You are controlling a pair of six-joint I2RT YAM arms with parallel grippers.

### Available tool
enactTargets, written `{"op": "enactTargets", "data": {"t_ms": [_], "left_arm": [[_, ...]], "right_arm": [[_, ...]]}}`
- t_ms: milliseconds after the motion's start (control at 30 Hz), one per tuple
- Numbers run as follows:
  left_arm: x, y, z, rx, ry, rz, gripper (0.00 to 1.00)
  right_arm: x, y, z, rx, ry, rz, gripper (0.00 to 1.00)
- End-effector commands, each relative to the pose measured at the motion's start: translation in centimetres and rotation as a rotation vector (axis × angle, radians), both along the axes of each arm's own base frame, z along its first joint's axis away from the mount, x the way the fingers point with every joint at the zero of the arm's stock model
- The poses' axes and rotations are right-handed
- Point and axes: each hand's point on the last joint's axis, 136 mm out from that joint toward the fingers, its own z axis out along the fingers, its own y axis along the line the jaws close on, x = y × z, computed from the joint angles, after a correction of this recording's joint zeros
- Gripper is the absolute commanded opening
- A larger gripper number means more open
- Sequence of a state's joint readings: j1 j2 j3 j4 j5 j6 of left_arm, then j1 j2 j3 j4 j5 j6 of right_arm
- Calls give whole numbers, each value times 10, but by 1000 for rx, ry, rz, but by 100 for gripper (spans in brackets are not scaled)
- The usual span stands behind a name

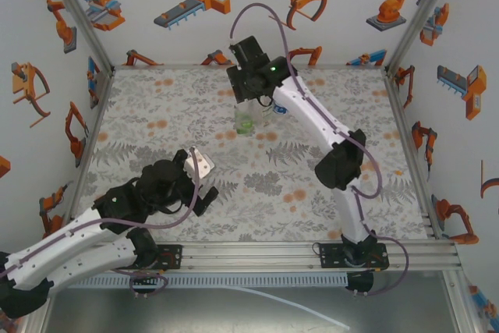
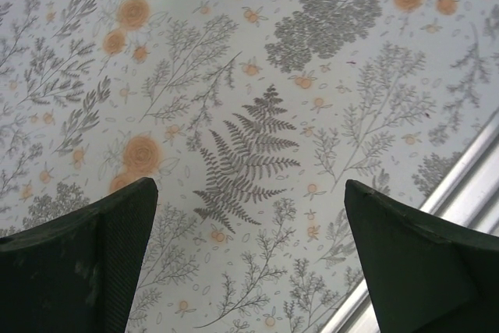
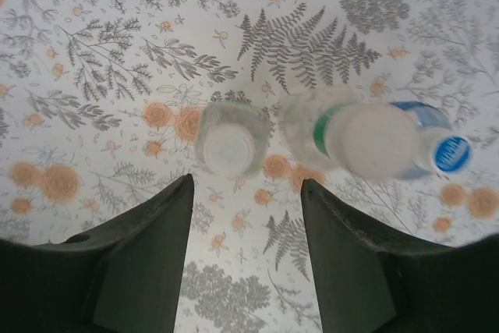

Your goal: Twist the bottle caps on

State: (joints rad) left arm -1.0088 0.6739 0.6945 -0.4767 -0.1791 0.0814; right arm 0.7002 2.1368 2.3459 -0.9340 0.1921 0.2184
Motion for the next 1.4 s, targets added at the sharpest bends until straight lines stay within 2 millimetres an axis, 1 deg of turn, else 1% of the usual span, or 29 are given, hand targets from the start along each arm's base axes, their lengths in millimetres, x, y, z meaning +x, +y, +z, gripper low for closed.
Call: {"op": "enactTargets", "data": {"t_ms": [0,33,100,167,233,267,300,333,367,433,467,633,700,767,900,967,1033,1100,1167,1233,1333,1367], "left_arm": [[20,8,-2,-6,-26,105,97],[25,9,-2,-11,-25,124,97],[34,14,-3,-20,-20,165,97],[44,19,-5,-36,-12,206,97],[54,26,-8,-59,2,247,97],[59,29,-9,-69,6,267,97],[66,34,-12,-81,13,294,97],[72,38,-14,-91,21,322,97],[78,42,-15,-96,24,344,97],[91,51,-21,-92,36,389,97],[96,56,-23,-86,37,411,97],[125,91,-36,-63,30,554,97],[136,108,-41,-58,27,620,97],[146,123,-47,-49,17,674,97],[163,153,-64,-45,5,775,97],[169,164,-73,-54,-1,807,97],[175,172,-79,-77,-11,824,97],[183,178,-82,-104,-38,842,97],[190,181,-87,-115,-69,849,97],[195,182,-92,-119,-93,842,97],[200,182,-101,-130,-125,832,97],[203,182,-99,-139,-151,831,97]], "right_arm": [[-13,-33,42,-5,-74,-42,58],[-17,-42,42,-19,-76,-58,62],[-23,-60,44,-40,-88,-83,65],[-31,-78,42,-67,-98,-105,71],[-39,-102,40,-96,-114,-143,76],[-42,-111,39,-103,-117,-157,77],[-47,-124,36,-112,-120,-176,81],[-51,-137,39,-113,-137,-198,84],[-54,-149,33,-127,-136,-216,86],[-61,-177,22,-148,-148,-257,95],[-65,-188,16,-153,-148,-269,99],[-76,-242,-16,-154,-174,-358,99],[-78,-262,-34,-165,-175,-393,99],[-78,-278,-53,-184,-173,-416,99],[-76,-303,-96,-202,-168,-444,99],[-74,-314,-118,-198,-169,-461,99],[-74,-327,-139,-175,-169,-494,99],[-73,-339,-155,-146,-182,-521,99],[-73,-348,-164,-123,-216,-544,99],[-70,-353,-167,-98,-260,-556,99],[-65,-354,-167,-58,-311,-554,99],[-63,-354,-165,-47,-331,-548,99]]}}
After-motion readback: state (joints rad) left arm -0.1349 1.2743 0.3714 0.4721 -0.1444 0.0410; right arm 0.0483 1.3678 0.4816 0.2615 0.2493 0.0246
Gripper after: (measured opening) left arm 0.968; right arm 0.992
